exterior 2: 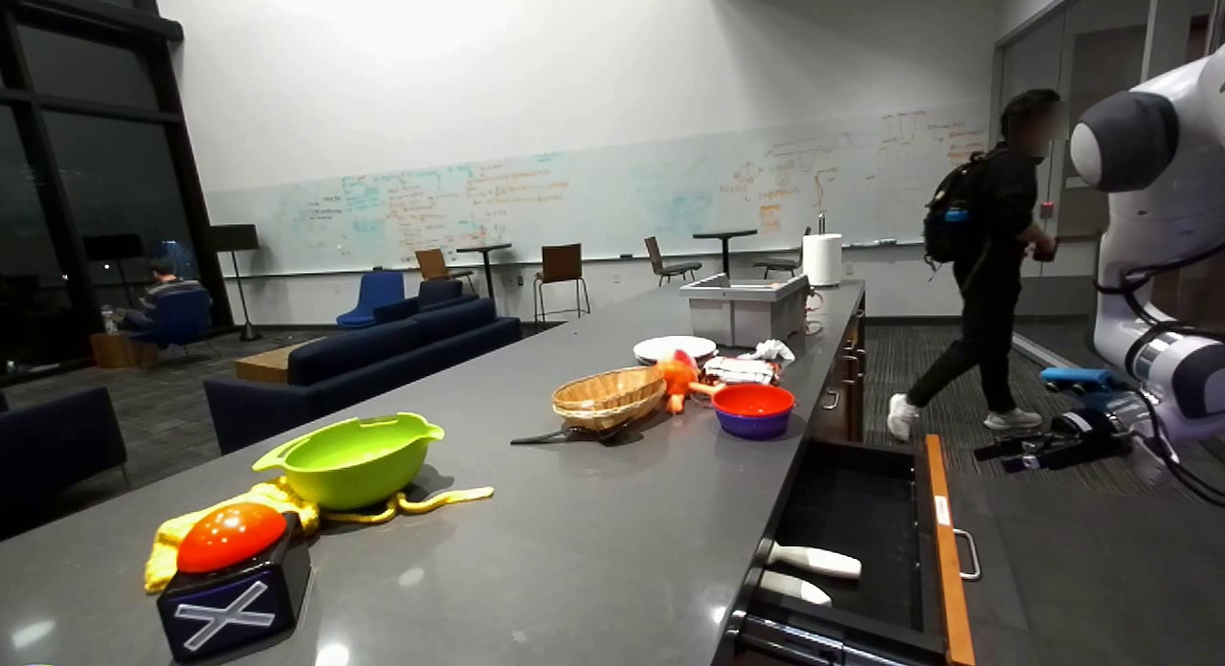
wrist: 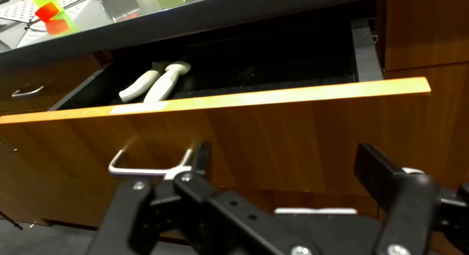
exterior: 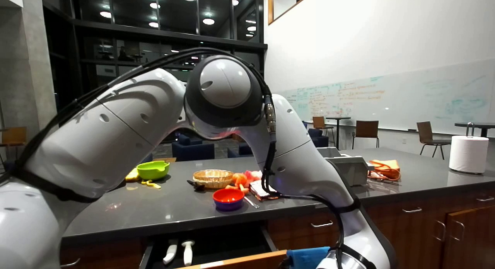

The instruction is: Close the open drawer

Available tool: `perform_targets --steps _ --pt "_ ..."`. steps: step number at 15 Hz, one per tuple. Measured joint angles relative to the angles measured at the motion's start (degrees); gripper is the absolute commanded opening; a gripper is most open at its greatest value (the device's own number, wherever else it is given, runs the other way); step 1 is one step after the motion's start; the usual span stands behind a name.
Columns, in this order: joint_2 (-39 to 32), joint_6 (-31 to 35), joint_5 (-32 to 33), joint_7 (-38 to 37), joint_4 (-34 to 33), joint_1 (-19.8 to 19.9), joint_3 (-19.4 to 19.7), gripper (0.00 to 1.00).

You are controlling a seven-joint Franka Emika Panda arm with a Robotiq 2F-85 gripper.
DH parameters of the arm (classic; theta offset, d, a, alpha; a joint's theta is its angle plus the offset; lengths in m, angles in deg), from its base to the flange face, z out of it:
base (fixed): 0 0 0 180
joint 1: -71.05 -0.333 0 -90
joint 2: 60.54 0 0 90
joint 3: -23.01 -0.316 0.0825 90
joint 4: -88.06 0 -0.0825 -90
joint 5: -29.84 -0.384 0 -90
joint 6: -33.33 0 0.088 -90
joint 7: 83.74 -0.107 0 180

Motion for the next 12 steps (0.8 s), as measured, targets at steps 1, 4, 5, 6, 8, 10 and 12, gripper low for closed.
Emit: perform_targets --steps 1,4,5,6,8,10,12 --pt "-0.42 0.0 -0.01 -0.12 -0.19 -0.03 -0.08 0.73" --pt "-1.75 0.06 -0.04 -0.37 -0.65 -0.26 -0.29 0.52" --pt "-2.17 0.06 -0.13 -0.44 -0.73 -0.34 -0.38 0.44" --pt "-2.54 0.06 -0.27 -0.52 -0.82 -0.41 -0.45 0.34" --pt "-3.17 0.06 -0.82 -0.69 -1.1 -0.51 -0.62 0.19" --pt "-3.53 0.04 -1.28 -0.85 -1.34 -0.62 -0.71 0.06" --pt "-3.67 0.02 -1.87 -0.99 -1.46 -0.67 -0.81 0.0"
